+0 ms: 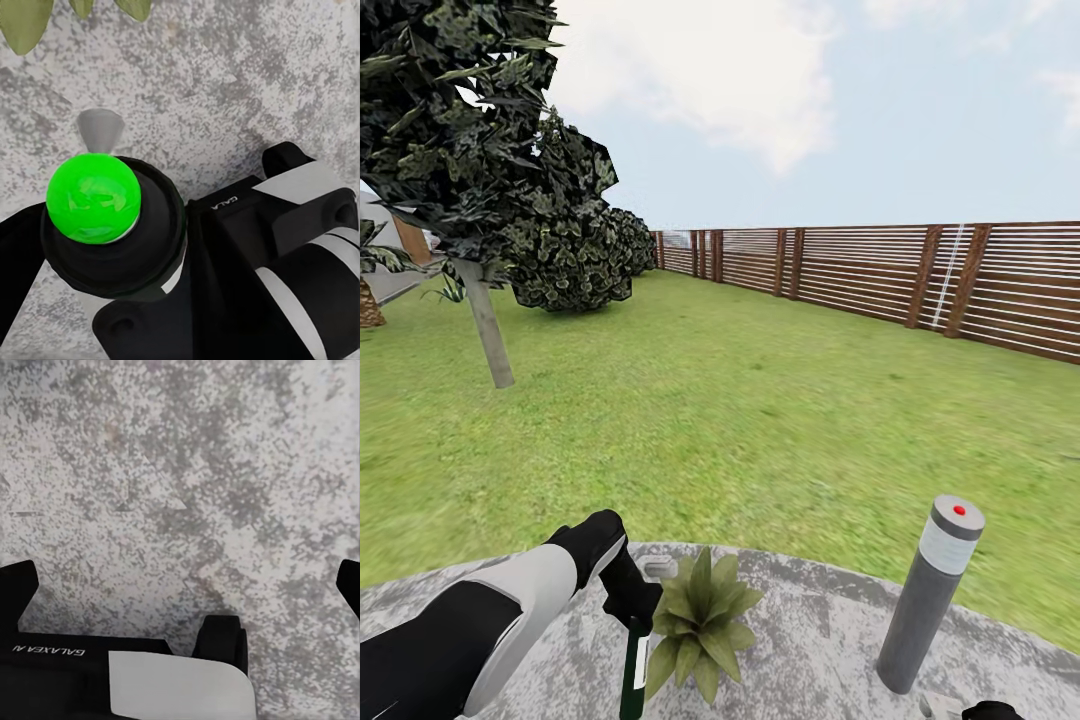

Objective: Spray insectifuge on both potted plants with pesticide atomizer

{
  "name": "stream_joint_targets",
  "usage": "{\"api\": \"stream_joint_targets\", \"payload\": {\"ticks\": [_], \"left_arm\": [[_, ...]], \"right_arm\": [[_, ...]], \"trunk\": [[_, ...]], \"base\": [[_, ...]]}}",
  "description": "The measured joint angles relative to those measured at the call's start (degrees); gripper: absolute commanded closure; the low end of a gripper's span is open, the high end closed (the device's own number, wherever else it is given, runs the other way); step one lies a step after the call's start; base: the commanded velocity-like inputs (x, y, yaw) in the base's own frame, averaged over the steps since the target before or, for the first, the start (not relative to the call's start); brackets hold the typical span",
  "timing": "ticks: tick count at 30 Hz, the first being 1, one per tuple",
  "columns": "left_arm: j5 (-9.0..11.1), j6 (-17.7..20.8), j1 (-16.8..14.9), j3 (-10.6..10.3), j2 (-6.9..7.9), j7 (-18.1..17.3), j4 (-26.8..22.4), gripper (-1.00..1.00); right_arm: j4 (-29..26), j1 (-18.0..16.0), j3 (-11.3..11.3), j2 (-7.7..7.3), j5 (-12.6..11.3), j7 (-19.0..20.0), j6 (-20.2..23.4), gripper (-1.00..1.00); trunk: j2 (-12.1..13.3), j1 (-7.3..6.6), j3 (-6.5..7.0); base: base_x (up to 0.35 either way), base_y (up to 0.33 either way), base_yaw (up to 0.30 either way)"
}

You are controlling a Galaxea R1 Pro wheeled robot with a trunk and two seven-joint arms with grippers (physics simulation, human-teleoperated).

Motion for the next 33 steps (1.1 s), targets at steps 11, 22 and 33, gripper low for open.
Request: {"api": "stream_joint_targets", "payload": {"ticks": [11,22,33], "left_arm": [[0.0,0.0,0.0,0.07,0.0,0.01,-0.07,1.0],[0.14,0.03,0.0,0.14,-0.37,0.02,0.01,1.0],[-0.1,0.11,0.0,0.07,-2.21,0.02,0.02,1.0]], "right_arm": [[-0.02,0.0,0.0,0.0,-0.01,-0.01,0.0,-1.0],[0.0,0.0,0.0,0.0,-0.07,-0.02,0.0,-1.0],[0.0,0.0,0.0,0.0,-0.06,-0.02,0.0,-1.0]], "trunk": [[0.0,0.0,-0.83],[0.0,0.0,-1.29],[0.0,0.0,-1.29]], "base": [[0.0,0.0,0.0],[0.103,0.072,0.0],[0.001,0.001,0.0]]}}
